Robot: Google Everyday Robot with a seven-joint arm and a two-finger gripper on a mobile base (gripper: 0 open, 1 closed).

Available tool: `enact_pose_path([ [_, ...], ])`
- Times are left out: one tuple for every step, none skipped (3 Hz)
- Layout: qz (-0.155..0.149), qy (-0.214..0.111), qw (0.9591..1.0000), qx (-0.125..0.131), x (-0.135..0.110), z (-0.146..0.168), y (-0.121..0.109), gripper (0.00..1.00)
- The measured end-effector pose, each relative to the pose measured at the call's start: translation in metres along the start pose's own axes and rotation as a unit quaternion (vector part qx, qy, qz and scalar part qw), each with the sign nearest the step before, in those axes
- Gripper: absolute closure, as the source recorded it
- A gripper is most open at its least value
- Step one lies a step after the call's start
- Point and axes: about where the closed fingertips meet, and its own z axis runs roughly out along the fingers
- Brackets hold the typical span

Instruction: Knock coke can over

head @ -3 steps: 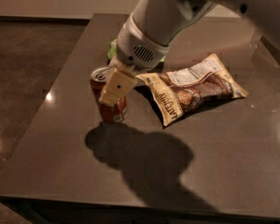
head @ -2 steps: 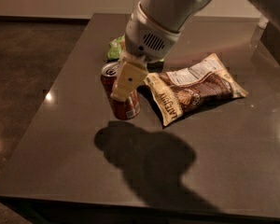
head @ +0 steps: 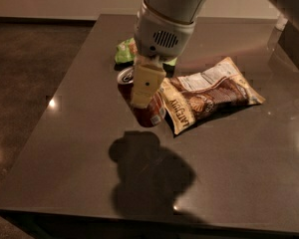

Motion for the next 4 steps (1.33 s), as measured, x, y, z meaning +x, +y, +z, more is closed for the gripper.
enact_pose_path([
  [-0.008, 0.041, 0.9991, 0.010, 0.001, 0.006, 0.001, 1.00],
  [-0.026, 0.098, 0.9948, 0.008, 0.002, 0.022, 0.001, 1.00],
  [-0.042, 0.126, 0.9912, 0.005, 0.001, 0.033, -0.002, 1.00],
  [-0.066, 0.159, 0.9851, -0.008, 0.001, 0.051, -0.008, 1.00],
])
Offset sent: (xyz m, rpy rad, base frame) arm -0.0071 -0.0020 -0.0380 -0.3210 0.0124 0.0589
